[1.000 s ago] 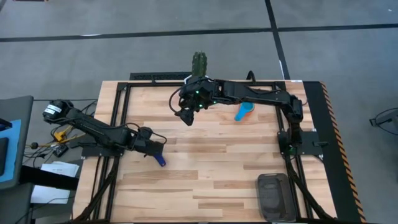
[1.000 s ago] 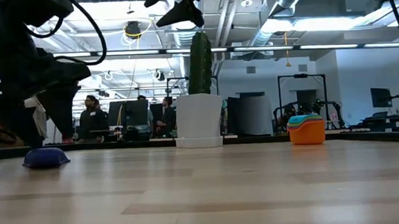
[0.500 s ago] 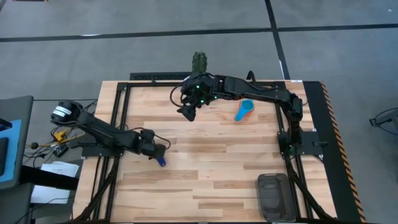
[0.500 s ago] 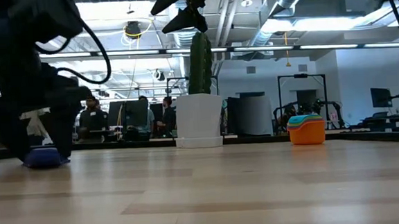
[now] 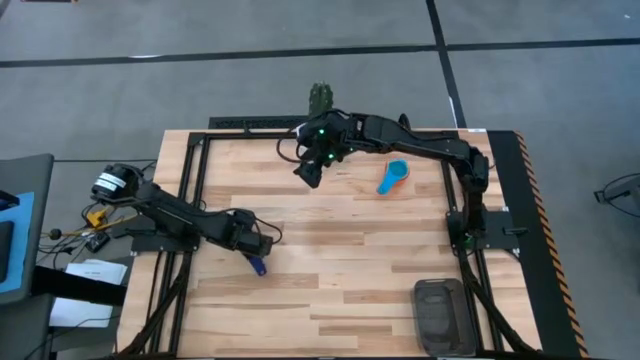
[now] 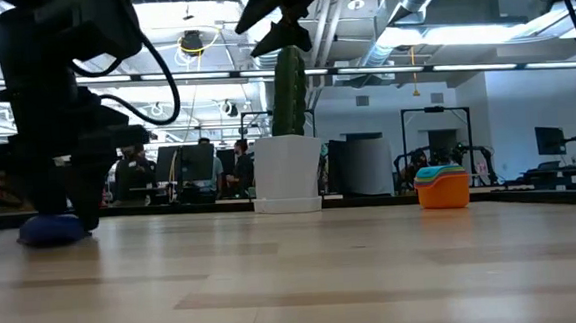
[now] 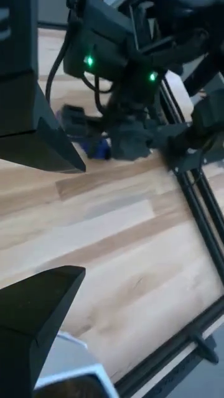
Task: Nest measuring cups in basket
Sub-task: Stack the violet measuring cup on top of the light blue measuring cup
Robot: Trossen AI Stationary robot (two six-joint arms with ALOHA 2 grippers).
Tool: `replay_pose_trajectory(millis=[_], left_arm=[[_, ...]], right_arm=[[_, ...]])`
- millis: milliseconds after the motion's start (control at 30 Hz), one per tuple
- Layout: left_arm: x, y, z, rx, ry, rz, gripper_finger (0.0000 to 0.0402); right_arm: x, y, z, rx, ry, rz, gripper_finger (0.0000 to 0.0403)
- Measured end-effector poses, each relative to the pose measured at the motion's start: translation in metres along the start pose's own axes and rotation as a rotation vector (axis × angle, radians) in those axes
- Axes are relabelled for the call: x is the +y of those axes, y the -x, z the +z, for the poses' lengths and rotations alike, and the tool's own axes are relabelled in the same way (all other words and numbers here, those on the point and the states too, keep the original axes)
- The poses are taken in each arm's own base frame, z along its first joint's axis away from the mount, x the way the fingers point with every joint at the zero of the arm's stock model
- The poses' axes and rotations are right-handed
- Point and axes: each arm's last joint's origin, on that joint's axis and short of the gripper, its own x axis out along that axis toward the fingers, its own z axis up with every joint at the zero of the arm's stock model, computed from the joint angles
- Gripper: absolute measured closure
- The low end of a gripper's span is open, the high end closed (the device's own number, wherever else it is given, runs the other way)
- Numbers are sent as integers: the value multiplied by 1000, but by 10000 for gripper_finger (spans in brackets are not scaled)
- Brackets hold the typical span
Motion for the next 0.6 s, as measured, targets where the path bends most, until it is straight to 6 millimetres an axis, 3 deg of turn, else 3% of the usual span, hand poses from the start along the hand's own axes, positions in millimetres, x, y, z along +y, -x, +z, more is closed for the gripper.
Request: replay_pose_trajectory(millis=[333,600], left_arm=[[4,11,12,-47,-31,-44,245],[9,47,18,-111,-12,-216,243]], right_arm=[[-20,22,6,-23,-10,-44,125],[-25,19,-3,59,-11,-61,125]])
